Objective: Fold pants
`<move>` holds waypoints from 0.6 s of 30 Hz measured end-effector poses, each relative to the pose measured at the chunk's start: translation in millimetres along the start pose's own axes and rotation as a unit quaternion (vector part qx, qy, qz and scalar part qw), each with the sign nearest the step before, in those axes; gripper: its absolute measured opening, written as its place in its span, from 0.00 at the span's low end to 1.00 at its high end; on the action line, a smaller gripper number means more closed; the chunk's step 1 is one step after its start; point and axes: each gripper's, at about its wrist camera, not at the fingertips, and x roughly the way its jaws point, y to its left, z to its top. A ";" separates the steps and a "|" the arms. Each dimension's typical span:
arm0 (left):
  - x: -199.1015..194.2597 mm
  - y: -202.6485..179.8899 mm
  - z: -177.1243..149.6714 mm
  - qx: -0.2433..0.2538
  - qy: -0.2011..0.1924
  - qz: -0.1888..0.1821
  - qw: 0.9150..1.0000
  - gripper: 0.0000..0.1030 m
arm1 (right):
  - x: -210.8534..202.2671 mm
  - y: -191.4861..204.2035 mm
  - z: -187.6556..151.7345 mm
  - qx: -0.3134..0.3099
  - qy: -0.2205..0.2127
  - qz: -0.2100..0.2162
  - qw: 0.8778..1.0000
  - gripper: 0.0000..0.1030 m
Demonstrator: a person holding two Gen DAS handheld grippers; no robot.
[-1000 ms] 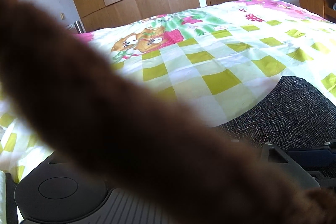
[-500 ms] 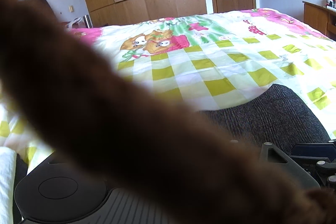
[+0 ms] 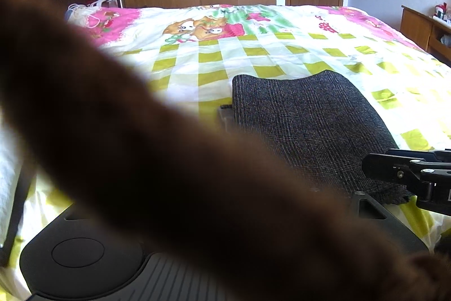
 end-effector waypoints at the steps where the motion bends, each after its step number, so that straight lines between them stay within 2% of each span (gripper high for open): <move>1: -2.4 -0.9 -5.0 -0.009 0.002 -0.006 1.000 0.78 | -1.8 -0.4 -3.2 0.002 0.001 -0.001 1.000 0.46; 5: -11.9 -11.2 -13.9 0.004 -0.008 0.008 1.000 0.78 | -5.1 -1.7 -15.6 0.004 0.007 0.001 1.000 0.46; 7: -19.3 -12.2 -14.6 -0.006 -0.016 -0.007 1.000 0.83 | -6.6 -5.1 -22.5 0.013 0.005 0.007 1.000 0.46; 9: -23.2 -13.2 -18.1 -0.015 -0.022 -0.020 0.999 0.83 | -7.7 -8.9 -31.1 0.019 0.004 0.007 1.000 0.46; 14: -29.5 -18.5 -21.0 -0.006 -0.042 0.002 0.999 0.85 | -10.9 -13.9 -32.4 0.032 -0.007 0.014 0.999 0.46; 18: -26.5 -17.5 -21.2 -0.012 -0.036 0.005 0.999 0.88 | -6.4 -15.9 -34.0 0.036 0.000 0.009 0.999 0.46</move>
